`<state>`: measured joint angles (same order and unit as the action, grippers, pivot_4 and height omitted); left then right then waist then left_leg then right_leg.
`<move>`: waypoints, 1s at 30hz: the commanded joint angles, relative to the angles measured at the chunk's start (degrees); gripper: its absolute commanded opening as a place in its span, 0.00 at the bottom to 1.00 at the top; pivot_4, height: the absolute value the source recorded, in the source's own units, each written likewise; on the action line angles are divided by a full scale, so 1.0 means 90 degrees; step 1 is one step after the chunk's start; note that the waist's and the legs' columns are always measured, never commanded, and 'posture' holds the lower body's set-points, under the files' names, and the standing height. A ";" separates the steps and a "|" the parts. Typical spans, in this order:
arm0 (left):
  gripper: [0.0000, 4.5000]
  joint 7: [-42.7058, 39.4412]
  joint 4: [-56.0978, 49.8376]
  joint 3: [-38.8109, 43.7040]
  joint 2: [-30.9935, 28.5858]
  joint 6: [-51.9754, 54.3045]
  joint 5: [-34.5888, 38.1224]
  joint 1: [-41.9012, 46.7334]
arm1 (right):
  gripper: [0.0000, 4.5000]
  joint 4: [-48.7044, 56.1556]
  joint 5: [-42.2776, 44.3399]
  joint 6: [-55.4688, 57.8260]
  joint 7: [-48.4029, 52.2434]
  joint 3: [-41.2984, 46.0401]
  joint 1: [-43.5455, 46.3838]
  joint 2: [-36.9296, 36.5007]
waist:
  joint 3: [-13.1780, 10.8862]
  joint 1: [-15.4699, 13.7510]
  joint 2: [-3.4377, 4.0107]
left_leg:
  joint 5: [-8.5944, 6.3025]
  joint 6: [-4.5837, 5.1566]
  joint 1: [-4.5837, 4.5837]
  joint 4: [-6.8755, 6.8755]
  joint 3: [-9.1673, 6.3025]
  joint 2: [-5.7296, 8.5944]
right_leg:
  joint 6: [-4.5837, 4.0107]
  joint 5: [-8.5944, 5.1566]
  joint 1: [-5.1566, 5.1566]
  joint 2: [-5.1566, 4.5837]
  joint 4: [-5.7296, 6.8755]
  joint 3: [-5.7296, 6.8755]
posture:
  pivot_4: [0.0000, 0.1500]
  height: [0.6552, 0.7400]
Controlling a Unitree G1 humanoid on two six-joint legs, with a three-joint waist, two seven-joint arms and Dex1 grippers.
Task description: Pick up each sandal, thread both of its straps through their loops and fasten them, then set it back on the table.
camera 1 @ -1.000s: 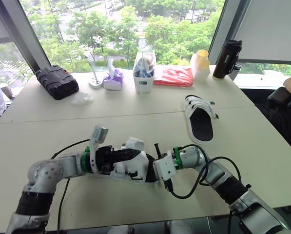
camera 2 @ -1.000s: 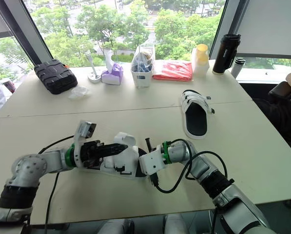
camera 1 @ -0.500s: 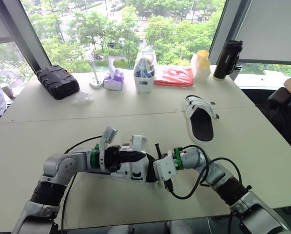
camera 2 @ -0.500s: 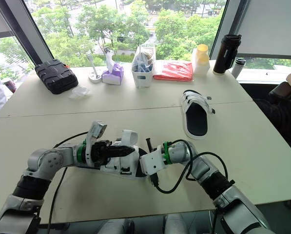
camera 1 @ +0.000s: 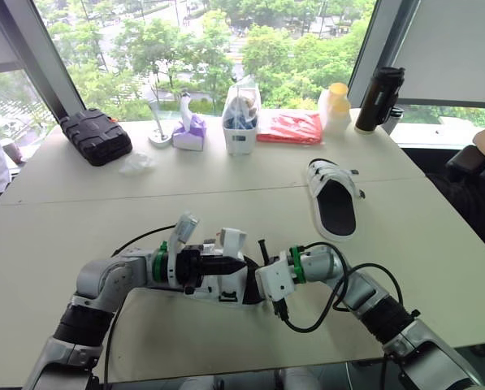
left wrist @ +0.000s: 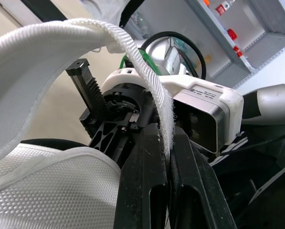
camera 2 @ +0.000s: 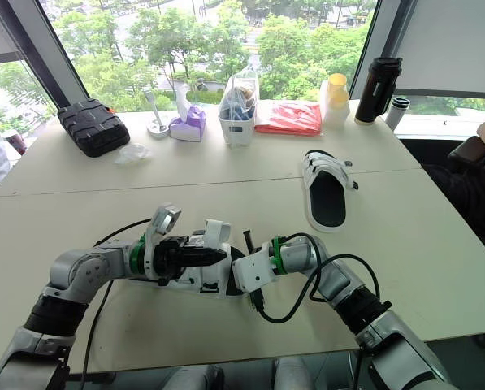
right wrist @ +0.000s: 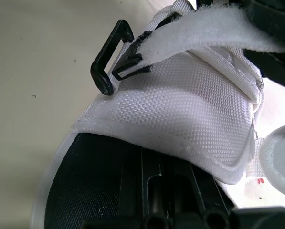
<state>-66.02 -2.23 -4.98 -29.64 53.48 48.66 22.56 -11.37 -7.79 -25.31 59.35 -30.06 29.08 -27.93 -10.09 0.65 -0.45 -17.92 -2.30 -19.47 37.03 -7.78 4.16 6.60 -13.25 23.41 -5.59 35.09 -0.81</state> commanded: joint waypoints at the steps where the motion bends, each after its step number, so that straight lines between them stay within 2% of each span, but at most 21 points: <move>1: 0.01 -0.0097 -0.0095 -0.0116 -0.0073 0.0002 -0.0113 -0.0112 | 0.00 -0.0275 -0.0415 0.0263 0.0140 -0.0194 -0.0216 -0.0206 | 0.0000 0.0001 0.0000 | 0.0000 0.0000 0.0000 0.0000 0.0000 0.0000 | 0.0001 0.0000 0.0000 0.0000 0.0000 0.0000 | 1.00 1.00; 7: 0.01 -0.0159 -0.0059 -0.0135 -0.0060 -0.0110 -0.0225 -0.0087 | 0.00 -0.0275 -0.0416 0.0275 0.0141 -0.0197 -0.0193 -0.0187 | 0.0000 0.0000 0.0000 | 0.0000 0.0000 0.0000 0.0000 0.0000 0.0000 | 0.0000 0.0000 0.0000 0.0000 0.0000 0.0000 | 1.00 1.00; 14: 0.01 -0.0227 -0.0038 0.0025 -0.0155 0.0493 0.0140 -0.0006 | 0.00 -0.0301 -0.0423 0.0268 0.0128 -0.0199 -0.0179 -0.0177 | 0.0000 0.0009 0.0000 | 0.0000 0.0000 0.0000 -0.0001 0.0000 0.0000 | 0.0002 0.0000 0.0000 0.0000 0.0000 0.0000 | 1.00 1.00; 24: 0.01 -0.0089 -0.0184 0.0021 -0.0190 0.0428 -0.0001 -0.0133 | 0.00 -0.0376 -0.0438 0.0244 0.0096 -0.0232 -0.0134 -0.0118 | 0.0000 0.0013 0.0000 | -0.0001 0.0001 0.0000 -0.0001 0.0000 0.0000 | 0.0003 -0.0001 0.0001 0.0000 0.0000 0.0000 | 1.00 1.00; 30: 0.01 0.0256 -0.0104 0.0284 0.0021 0.0673 0.0251 -0.0017 | 0.00 -0.0400 -0.0449 0.0236 0.0085 -0.0242 -0.0122 -0.0097 | 0.0000 0.0011 0.0000 | 0.0000 0.0001 0.0001 -0.0001 0.0000 -0.0001 | 0.0003 0.0000 0.0001 0.0000 0.0001 0.0000 | 1.00 1.00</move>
<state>-65.02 -3.09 -3.36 -29.96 58.23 49.88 22.32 -11.36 -8.08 -25.27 59.30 -30.34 29.41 -27.87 -10.09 0.75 -0.45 -17.93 -2.30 -19.46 37.02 -7.79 4.15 6.63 -13.25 23.42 -5.58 35.10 -0.81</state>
